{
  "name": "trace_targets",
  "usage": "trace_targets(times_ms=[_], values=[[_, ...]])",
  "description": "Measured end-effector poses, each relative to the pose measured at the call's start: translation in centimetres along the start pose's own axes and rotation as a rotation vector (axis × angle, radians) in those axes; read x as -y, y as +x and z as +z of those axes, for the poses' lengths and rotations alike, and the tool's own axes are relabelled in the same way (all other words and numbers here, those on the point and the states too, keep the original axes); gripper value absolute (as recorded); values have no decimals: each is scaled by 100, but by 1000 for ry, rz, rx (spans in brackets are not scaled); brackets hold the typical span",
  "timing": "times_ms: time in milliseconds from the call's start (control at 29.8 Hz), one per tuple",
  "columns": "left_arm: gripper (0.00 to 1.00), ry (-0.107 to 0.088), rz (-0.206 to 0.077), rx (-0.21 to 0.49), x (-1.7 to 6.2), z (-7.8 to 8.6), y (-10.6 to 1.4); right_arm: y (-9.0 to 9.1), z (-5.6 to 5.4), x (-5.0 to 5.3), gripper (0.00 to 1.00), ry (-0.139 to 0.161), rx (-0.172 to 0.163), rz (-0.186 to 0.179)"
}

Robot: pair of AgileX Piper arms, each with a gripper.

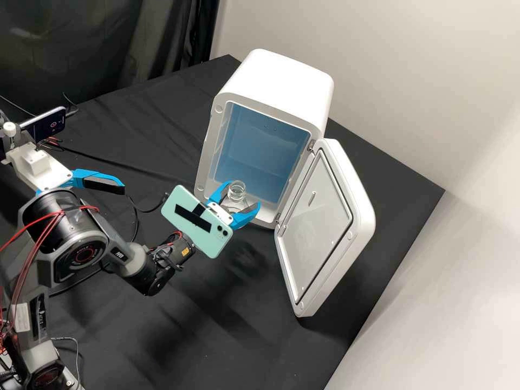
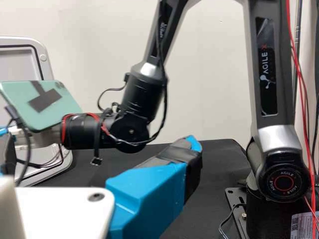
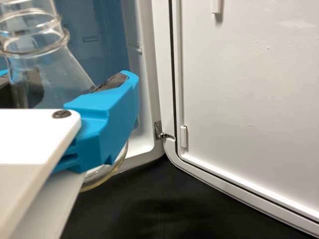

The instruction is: Place the flask in the incubator

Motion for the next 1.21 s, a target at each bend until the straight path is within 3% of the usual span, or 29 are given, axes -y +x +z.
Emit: trace_targets(times_ms=[302, 469, 872, 1006, 1073, 1207], values=[[100, 0, 0, 0, 0, 0, 0, 250, -79, 82, 0, -46, -4, 11], [100, 0, 0, 0, 0, 0, 0, 358, -122, 153, 0, -60, -11, -4], [100, 0, 0, 0, 0, 0, 0, 644, -240, 316, 0, -72, -30, -39], [100, 0, 0, 0, 0, 0, 0, 756, -233, 384, 0, -75, -23, -56], [100, 0, 0, 0, 0, 0, 0, 799, -222, 386, 0, -92, -15, -56], [100, 0, 0, 0, 0, 0, 0, 879, -195, 388, 0, -91, 4, -47]])
